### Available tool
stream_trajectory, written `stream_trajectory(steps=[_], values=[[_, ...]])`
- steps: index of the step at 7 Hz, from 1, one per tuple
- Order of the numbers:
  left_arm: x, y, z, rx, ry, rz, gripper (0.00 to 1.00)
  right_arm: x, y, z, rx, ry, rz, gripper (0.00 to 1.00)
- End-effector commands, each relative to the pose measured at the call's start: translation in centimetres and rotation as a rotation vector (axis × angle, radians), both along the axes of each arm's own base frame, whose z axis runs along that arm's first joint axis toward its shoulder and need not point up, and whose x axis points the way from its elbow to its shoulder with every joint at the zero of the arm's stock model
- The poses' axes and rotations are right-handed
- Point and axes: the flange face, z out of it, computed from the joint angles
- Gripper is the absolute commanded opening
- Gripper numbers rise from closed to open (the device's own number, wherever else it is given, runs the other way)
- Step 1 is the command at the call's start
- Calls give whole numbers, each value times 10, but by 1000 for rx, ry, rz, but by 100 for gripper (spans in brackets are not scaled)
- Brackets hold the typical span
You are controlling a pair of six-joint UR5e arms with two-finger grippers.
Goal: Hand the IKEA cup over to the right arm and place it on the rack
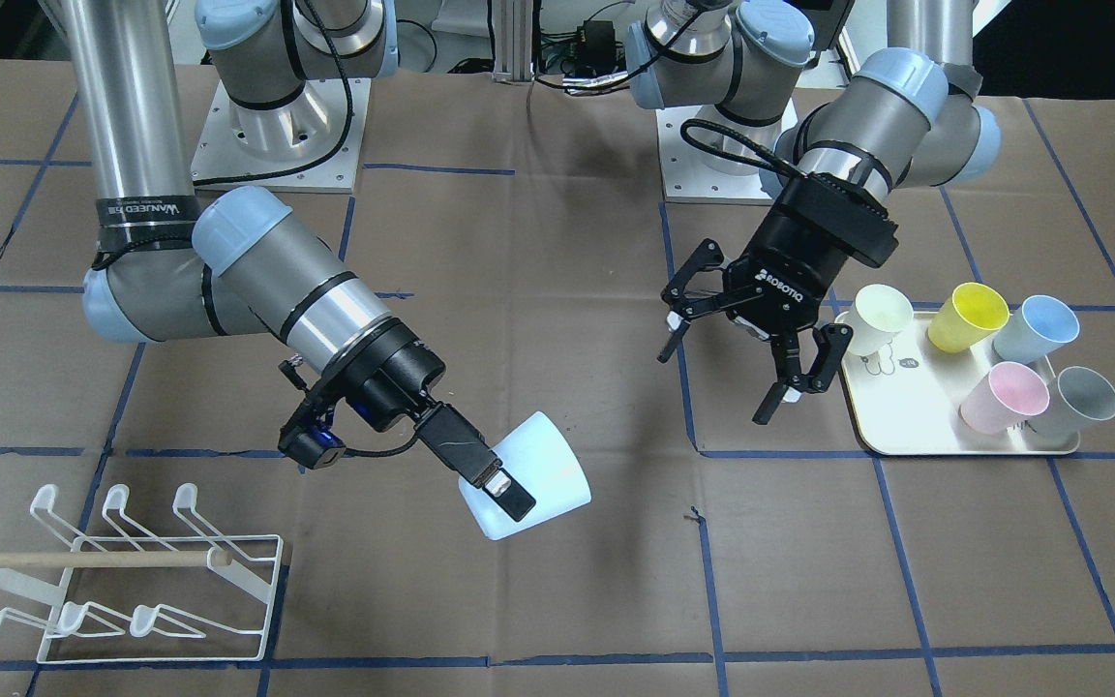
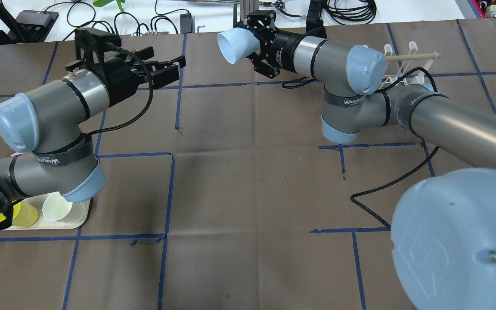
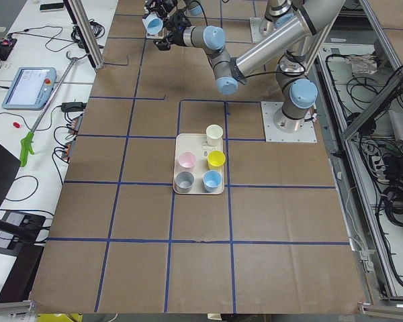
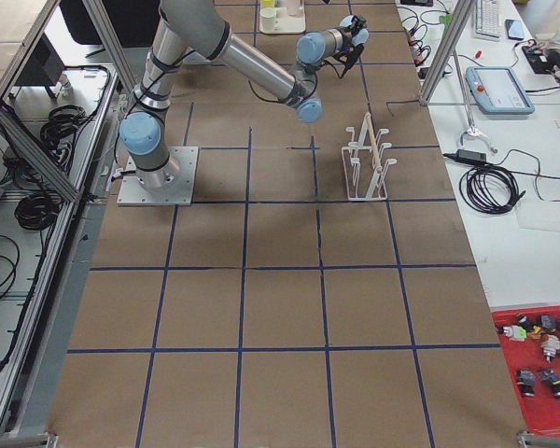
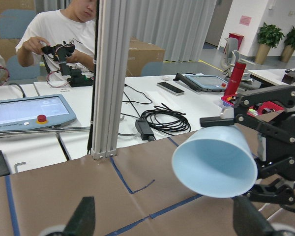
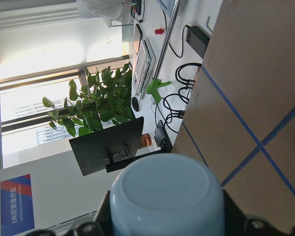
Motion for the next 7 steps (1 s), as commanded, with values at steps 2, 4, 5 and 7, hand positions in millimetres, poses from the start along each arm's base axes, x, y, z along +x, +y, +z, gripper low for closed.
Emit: stream_trajectory(steps=[2,4,5,7], values=[[34,-21,16,243,-88,200,99,-49,-20,1,-453,515,63,6],[40,-48,37,456,-107,252,99,-82,-29,11,-627,880,23,5],[23,-52,48,578,-204,317,99,-105,-33,16,-709,1035,35,5],[-16,-53,70,852,-319,430,99,-150,-37,26,-831,1216,17,4]])
